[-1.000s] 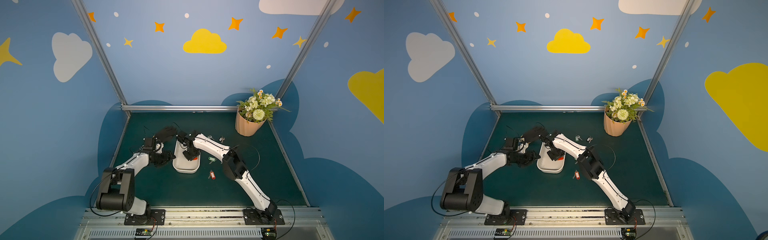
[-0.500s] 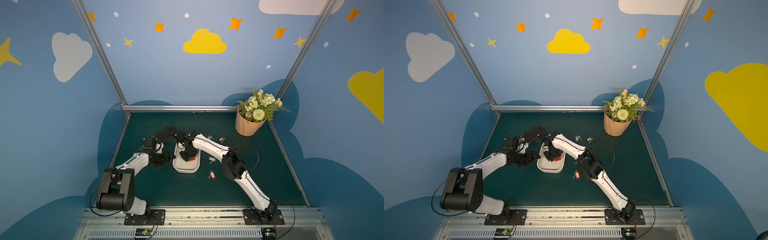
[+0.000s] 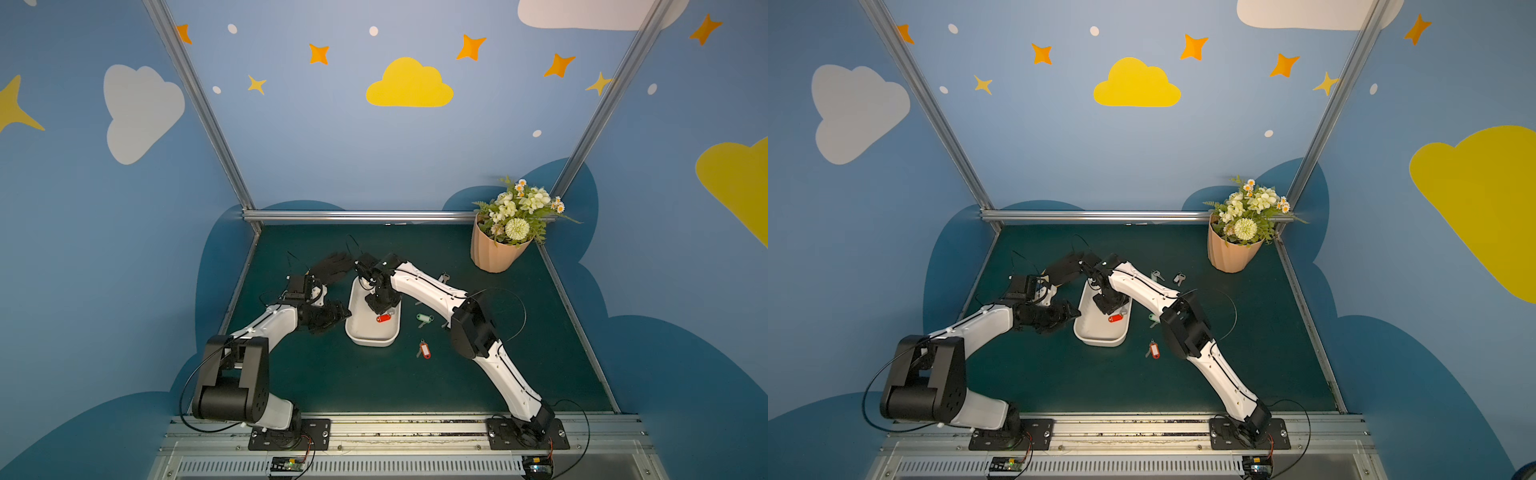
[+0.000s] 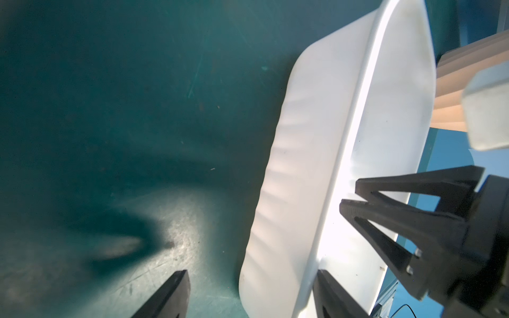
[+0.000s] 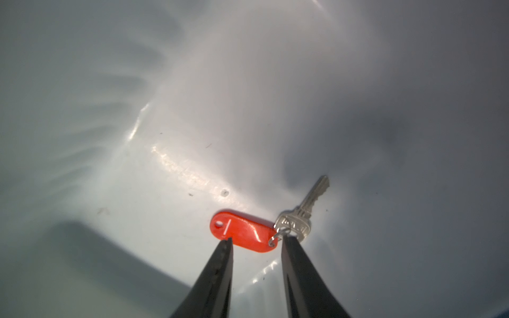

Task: Take the keys out of the storage box
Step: Pick up the key from the storage box.

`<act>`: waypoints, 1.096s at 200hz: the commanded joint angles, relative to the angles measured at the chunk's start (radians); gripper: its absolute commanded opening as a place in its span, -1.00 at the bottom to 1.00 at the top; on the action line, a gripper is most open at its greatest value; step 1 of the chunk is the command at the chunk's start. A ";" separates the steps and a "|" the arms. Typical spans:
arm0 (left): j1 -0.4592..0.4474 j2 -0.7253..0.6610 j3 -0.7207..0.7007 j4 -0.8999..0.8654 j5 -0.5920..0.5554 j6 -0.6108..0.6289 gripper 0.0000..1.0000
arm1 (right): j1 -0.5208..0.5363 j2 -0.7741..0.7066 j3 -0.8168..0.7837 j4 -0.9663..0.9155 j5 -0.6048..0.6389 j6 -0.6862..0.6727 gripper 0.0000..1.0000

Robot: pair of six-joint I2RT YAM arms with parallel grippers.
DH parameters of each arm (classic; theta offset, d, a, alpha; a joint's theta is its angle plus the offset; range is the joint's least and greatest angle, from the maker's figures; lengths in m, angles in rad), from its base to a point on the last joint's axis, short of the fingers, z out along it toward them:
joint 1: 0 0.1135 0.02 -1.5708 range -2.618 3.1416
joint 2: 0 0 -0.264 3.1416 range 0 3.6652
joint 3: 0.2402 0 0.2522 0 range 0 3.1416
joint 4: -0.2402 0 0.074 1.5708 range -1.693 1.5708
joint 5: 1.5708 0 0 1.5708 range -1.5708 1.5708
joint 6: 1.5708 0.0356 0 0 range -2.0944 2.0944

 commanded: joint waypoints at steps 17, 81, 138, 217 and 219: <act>0.002 0.008 0.021 -0.023 -0.006 0.019 0.53 | 0.001 0.012 0.015 -0.053 0.099 0.060 -0.24; 0.002 0.011 0.022 -0.024 -0.008 0.021 0.53 | 0.001 0.049 0.034 -0.055 0.082 0.106 -0.29; 0.002 0.014 0.024 -0.030 -0.015 0.023 0.53 | 0.003 0.066 0.035 -0.071 0.084 0.143 -0.35; 0.001 0.013 0.028 -0.034 -0.017 0.024 0.53 | 0.003 0.070 0.062 -0.151 0.055 0.198 -0.42; 0.002 0.014 0.029 -0.035 -0.019 0.025 0.53 | 0.003 0.068 0.062 -0.152 0.053 0.202 -0.42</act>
